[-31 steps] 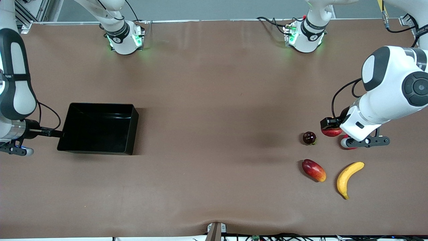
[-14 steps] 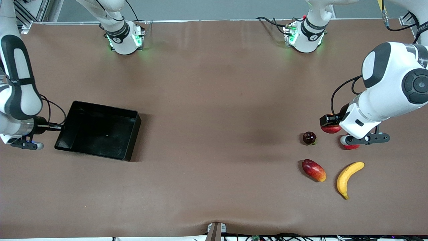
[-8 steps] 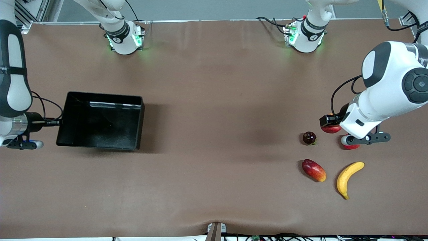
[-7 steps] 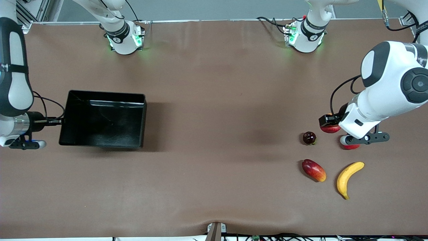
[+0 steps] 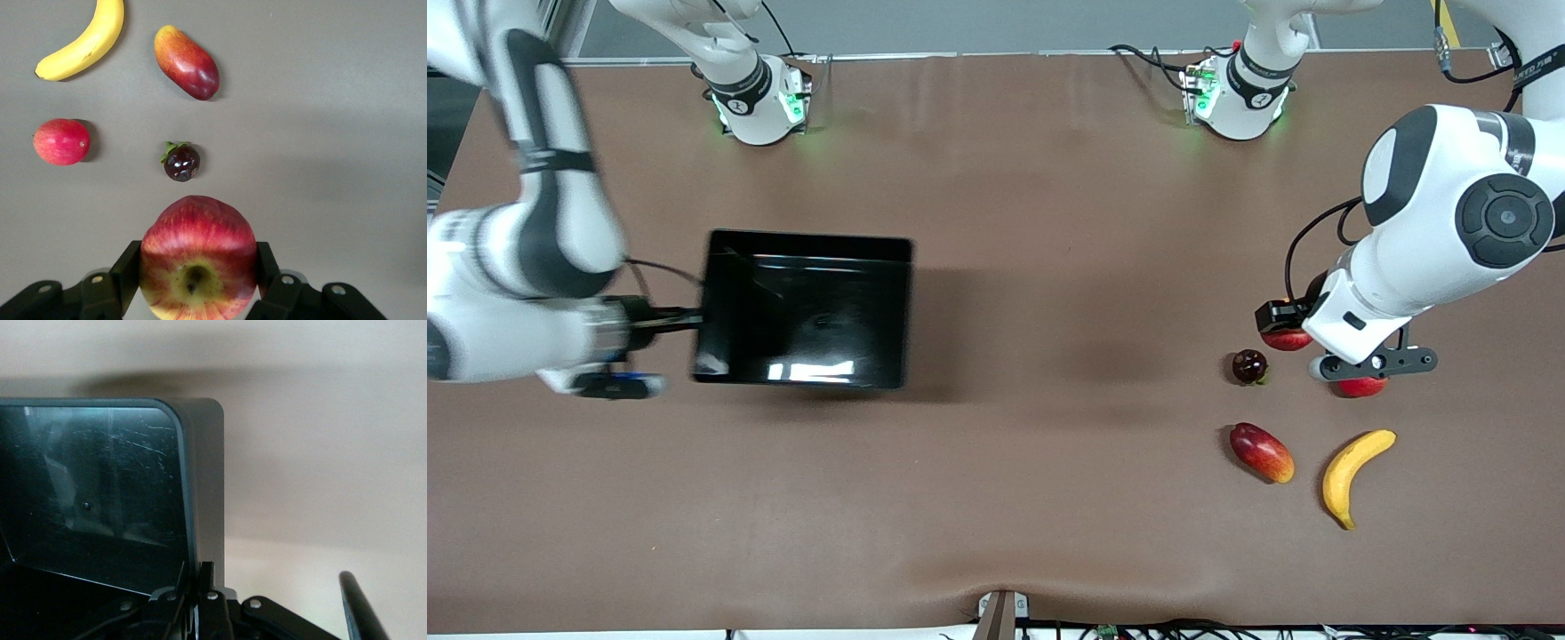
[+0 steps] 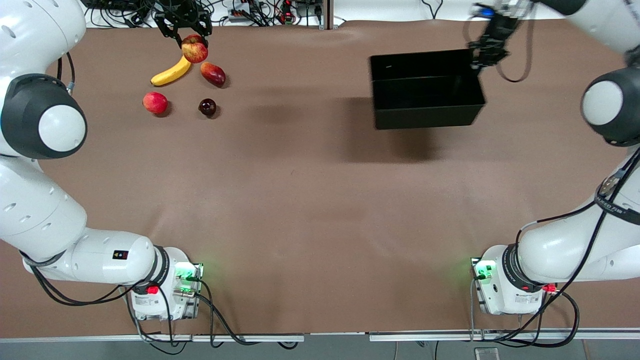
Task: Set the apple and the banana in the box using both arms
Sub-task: 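Slide the box with the right gripper while the left gripper carries apple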
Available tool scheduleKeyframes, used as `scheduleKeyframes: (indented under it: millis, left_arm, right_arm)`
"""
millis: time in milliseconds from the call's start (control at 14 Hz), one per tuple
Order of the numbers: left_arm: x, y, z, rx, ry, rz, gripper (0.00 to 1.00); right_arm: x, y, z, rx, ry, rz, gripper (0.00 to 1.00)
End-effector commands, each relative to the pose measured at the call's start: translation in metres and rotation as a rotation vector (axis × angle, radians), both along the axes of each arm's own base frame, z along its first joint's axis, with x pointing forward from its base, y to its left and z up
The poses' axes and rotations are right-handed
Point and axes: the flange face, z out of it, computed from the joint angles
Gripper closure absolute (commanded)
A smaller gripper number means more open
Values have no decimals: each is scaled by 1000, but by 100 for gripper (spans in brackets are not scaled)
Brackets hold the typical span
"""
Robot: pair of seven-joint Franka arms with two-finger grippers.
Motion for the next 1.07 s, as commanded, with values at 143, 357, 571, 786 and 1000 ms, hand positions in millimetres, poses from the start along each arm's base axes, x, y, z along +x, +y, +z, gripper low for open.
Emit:
scheduleKeyframes:
  millis: [143, 357, 571, 786, 1000]
  left_arm:
    - [-4, -22, -1, 23, -15, 51, 100]
    - [-6, -31, -5, 24, -6, 44, 100]
    - [-10, -43, -10, 28, 3, 60, 100]
    - [-12, -66, -30, 35, 26, 69, 100]
    - [-18, -106, -55, 37, 33, 58, 100]
  right_arm:
    - [-23, 146, -23, -15, -75, -52, 100]
    - [-41, 224, -54, -38, -111, -181, 100]
    - [-58, 278, -92, -26, -135, -224, 100]
    - [-65, 299, -115, -23, -153, -231, 100]
    - [-72, 315, -134, -19, -170, -214, 100]
